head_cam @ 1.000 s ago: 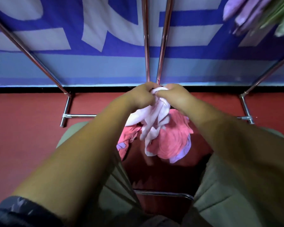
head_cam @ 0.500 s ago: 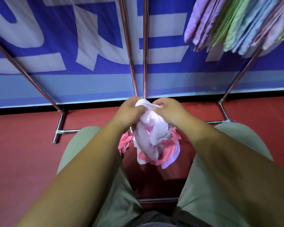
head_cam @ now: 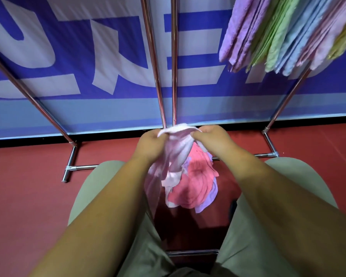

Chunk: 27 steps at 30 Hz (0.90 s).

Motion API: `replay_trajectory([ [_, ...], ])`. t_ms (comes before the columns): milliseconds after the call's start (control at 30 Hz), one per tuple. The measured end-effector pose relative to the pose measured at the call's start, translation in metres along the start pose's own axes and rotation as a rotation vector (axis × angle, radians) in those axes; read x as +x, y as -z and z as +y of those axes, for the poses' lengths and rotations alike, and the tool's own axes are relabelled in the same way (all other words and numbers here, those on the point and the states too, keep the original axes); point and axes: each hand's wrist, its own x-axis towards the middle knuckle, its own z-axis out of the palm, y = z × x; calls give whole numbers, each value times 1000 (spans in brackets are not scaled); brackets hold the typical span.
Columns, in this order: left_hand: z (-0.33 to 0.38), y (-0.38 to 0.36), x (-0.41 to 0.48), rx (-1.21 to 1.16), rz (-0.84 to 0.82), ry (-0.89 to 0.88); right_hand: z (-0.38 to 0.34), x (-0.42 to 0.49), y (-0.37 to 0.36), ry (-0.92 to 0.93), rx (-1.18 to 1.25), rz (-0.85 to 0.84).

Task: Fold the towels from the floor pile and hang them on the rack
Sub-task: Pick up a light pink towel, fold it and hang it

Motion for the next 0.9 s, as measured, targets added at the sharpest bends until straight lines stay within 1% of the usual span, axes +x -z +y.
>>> replay_trajectory([
  [67, -3, -4, 1, 217, -86, -137, 0, 5, -2, 2, 42, 29],
  [133, -4, -12, -2, 312, -135, -265, 1, 5, -6, 24, 25, -16],
  [200, -4, -21, -5, 316, -174, -376, 0, 2, -13, 38, 62, -71],
  [267, -3, -26, -8, 251, -227, -404, 0, 1, -20, 14, 82, -80],
  [300, -5, -28, -7, 236, -253, -415, 0, 2, -23, 17, 58, -61],
  [367, -6, -28, -4, 279, -261, -437, 2, 8, -26, 69, -62, -33],
  [433, -7, -27, -3, 325, -218, -420, 4, 14, -26, 100, -131, -17],
  [533, -6, -26, 0, 292, -172, -338, 10, 21, -27, 102, -146, 34],
  [600, -1, -25, 2, 172, -133, -206, 13, 22, -28, 120, -149, 41],
  [700, 4, -27, 4, -67, -127, 13, 14, 23, -31, 127, -154, 9],
  [833, 10, -28, 2, -140, -152, 78, 11, 23, -34, 128, -110, 9],
  [900, 13, -27, 3, -216, -160, 110, 9, 21, -34, 153, -116, 20],
])
